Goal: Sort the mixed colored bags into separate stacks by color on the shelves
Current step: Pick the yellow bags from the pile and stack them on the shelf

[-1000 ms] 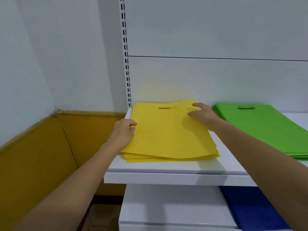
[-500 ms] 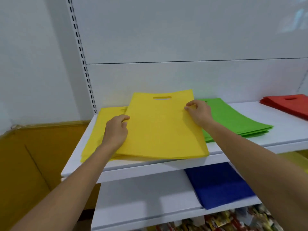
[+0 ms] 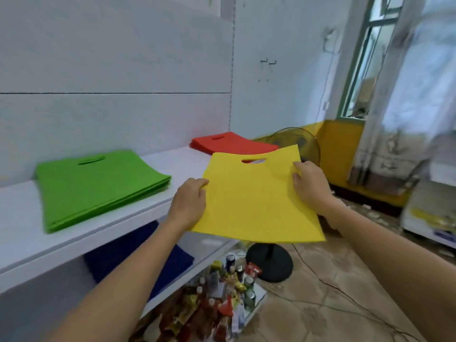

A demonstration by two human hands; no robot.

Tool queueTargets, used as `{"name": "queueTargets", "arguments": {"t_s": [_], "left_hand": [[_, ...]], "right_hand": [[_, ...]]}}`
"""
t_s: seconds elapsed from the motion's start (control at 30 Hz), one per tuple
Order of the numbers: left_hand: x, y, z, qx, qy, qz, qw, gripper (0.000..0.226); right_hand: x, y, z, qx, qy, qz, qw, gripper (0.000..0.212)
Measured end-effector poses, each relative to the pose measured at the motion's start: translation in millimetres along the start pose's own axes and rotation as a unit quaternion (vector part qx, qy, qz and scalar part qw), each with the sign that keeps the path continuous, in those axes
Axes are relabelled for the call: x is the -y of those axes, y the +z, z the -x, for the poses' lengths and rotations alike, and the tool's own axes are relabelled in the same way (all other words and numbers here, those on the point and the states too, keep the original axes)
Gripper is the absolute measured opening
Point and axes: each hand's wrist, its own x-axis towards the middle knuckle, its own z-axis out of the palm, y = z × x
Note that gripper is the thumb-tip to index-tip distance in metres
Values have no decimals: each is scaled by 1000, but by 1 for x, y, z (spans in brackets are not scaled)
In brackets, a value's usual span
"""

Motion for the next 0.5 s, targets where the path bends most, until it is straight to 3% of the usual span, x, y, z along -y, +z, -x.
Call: {"name": "queueTargets", "arguments": {"t_s": [0.1,0.33,0.5], "left_hand": [[-53,74,-11,56,33,15,998,36],[-132,210,-23,177,90,56,979,39],[-155,284,-57,230,112,71,964,41]], "right_hand": [[-82,-32,14,-4,45,69,997,15],[-226,-63,39,7,165,140,976,28],[-289,-49,26,23,247,137,959,20]]}}
